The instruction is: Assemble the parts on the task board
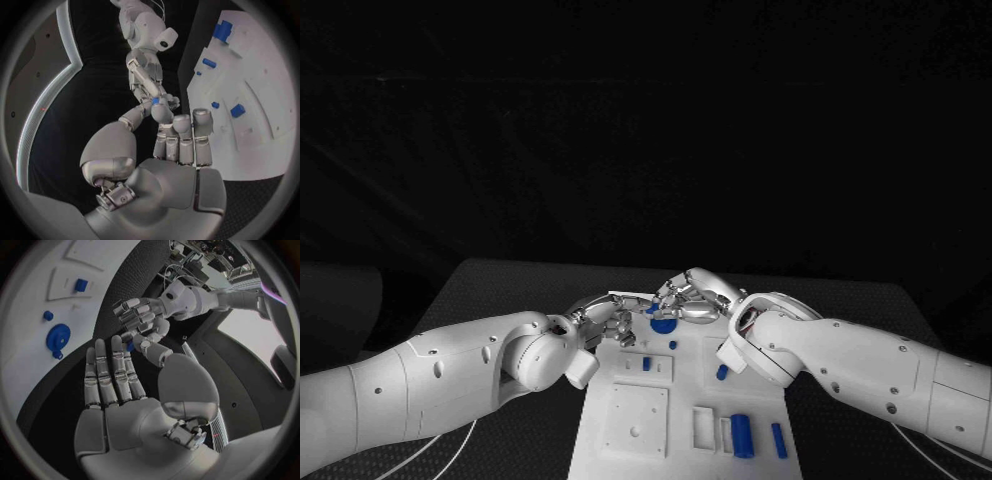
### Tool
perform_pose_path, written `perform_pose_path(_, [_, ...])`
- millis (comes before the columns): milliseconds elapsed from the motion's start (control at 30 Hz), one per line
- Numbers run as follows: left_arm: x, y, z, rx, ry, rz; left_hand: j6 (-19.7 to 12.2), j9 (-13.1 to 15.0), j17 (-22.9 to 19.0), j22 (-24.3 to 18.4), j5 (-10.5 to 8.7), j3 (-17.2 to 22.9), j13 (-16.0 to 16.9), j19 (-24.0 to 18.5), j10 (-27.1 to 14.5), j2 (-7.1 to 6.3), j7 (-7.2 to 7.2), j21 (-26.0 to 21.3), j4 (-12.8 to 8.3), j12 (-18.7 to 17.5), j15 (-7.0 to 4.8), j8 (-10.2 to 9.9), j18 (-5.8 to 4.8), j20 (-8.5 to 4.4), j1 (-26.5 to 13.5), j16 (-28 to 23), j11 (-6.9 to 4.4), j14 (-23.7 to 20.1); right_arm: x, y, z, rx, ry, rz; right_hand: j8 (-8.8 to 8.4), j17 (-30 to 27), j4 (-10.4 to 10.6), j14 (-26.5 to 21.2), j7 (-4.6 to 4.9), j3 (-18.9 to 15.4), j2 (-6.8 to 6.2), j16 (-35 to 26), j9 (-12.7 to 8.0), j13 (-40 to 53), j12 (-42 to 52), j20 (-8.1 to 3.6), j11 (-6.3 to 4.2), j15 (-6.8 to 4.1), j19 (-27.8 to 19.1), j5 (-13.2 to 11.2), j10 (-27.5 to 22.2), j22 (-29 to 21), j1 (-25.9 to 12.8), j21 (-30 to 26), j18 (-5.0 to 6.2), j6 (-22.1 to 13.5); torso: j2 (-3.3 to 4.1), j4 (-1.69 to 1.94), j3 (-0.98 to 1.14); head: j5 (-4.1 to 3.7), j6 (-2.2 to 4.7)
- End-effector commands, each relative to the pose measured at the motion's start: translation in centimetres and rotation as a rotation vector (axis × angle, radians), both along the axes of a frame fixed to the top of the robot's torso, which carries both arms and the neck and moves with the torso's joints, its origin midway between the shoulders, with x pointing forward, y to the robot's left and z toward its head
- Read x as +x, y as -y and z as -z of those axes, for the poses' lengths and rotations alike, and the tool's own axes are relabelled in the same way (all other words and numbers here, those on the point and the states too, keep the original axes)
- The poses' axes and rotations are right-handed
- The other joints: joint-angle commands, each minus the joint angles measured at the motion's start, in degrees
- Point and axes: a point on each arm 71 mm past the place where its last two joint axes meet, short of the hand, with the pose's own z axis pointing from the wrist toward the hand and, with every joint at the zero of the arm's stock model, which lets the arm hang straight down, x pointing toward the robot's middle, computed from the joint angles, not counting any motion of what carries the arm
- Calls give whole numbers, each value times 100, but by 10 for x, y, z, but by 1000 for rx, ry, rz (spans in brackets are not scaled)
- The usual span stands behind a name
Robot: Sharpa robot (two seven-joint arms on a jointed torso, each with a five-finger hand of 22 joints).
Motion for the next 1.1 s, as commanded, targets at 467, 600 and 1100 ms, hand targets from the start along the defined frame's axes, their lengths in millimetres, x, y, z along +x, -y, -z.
perform_pose_path(467, [1, 0, -1, 9, 28, -13, 243, 122, -12, 77, 57, 21, -34, -17, 88, 257, -20, 41, -256, -12, -62, 76, -114, -754, 275, 48, -34, -9, 4, 5, 3, -21, -23, 18, -177, -20, -148, -172, 92, -236, -207, -98, -26, -64, -291, 18, 162, 135, -164, 82, -277, 136, -133, -112, -25, -233, -3, 1, -5, -12, -39])
perform_pose_path(600, [2, -2, -1, 45, 47, -32, 340, 156, -14, 77, 106, 20, -37, -13, 83, 182, -52, 46, -309, -11, -88, 101, -116, -757, 337, 54, -65, -10, 7, 11, 3, -13, -12, 46, -433, -150, -243, -641, 332, -1330, -482, -348, -138, -133, -695, 10, 449, 343, -638, 576, -854, 150, -218, -257, -210, -766, -4, 0, -3, -17, -51])
perform_pose_path(1100, [8, -14, -3, 350, 243, -44, 492, 203, -16, 81, 371, 23, -28, -15, 27, 81, -108, 64, -356, 5, -145, 86, -128, -759, 469, 76, -122, -38, 30, 67, -2, 25, 41, 204, -490, -328, 35, -1071, 408, -1955, -844, -475, -164, -116, -903, -26, 571, 516, -1322, 599, -1286, 164, -449, -241, -543, -1115, -17, -8, 7, 2, -60])
